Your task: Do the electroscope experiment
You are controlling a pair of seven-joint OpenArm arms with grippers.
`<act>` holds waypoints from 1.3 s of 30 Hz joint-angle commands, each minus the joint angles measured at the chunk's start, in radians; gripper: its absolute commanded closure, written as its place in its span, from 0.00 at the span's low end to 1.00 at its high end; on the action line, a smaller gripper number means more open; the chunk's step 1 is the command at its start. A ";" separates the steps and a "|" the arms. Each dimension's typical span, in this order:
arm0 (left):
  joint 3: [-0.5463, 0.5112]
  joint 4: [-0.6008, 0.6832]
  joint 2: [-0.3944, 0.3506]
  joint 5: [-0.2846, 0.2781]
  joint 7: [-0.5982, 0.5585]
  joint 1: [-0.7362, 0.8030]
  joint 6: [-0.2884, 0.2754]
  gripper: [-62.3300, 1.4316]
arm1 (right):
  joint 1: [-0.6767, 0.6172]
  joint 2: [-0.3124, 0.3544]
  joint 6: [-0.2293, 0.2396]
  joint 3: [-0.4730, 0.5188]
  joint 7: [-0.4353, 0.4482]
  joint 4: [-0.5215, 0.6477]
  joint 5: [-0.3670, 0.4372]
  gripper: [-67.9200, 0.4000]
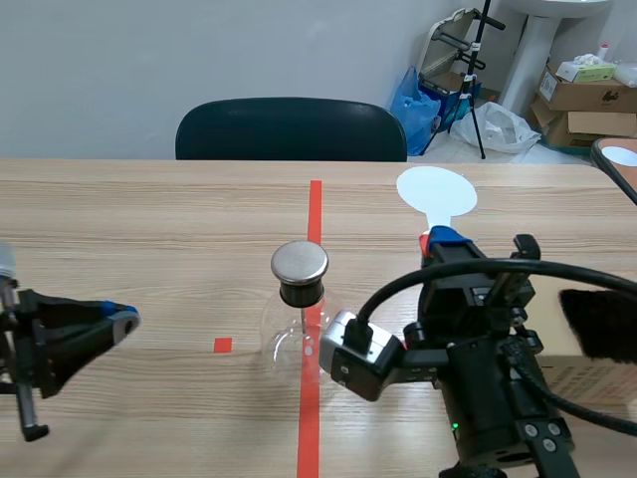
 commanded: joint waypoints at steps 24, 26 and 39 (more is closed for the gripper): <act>0.148 -0.284 0.303 0.322 -0.182 -0.200 0.009 0.91 | 0.004 0.009 0.019 -0.047 -0.027 -0.012 -0.005 0.98; 0.148 -0.284 0.303 0.322 -0.182 -0.200 0.010 0.91 | 0.004 0.009 0.019 -0.047 -0.027 -0.012 -0.005 0.98; 0.147 -0.284 0.303 0.322 -0.153 -0.200 0.040 0.91 | 0.005 0.009 0.019 -0.047 -0.026 -0.012 -0.005 0.98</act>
